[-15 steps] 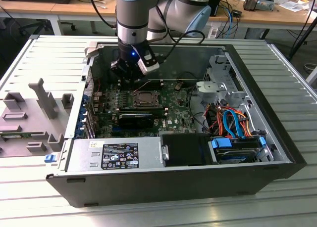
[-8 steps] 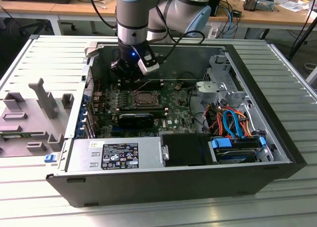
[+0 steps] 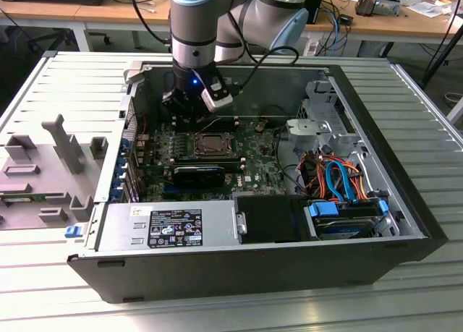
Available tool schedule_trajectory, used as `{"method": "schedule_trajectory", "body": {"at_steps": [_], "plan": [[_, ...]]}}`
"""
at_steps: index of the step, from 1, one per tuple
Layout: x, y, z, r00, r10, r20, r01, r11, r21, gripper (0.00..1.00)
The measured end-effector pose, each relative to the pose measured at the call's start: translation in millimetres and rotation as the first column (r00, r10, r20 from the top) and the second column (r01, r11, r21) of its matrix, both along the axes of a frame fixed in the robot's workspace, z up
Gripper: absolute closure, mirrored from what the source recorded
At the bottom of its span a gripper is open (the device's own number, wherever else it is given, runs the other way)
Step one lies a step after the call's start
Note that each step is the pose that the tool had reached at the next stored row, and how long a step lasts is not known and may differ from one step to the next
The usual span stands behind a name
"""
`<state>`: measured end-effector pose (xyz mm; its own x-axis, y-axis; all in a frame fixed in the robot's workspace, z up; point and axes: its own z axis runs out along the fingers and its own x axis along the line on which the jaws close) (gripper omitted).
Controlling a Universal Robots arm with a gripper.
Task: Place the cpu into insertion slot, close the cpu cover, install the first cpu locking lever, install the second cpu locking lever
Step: 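Install the first cpu locking lever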
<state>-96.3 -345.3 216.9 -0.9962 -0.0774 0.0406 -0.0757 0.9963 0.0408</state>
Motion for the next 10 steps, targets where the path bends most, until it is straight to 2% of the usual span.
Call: {"method": "schedule_trajectory", "body": {"at_steps": [10], "plan": [[0.0,0.0,-2.2,1.0000,0.000,0.0000,0.000,1.0000,-0.0001,0.89]]}}
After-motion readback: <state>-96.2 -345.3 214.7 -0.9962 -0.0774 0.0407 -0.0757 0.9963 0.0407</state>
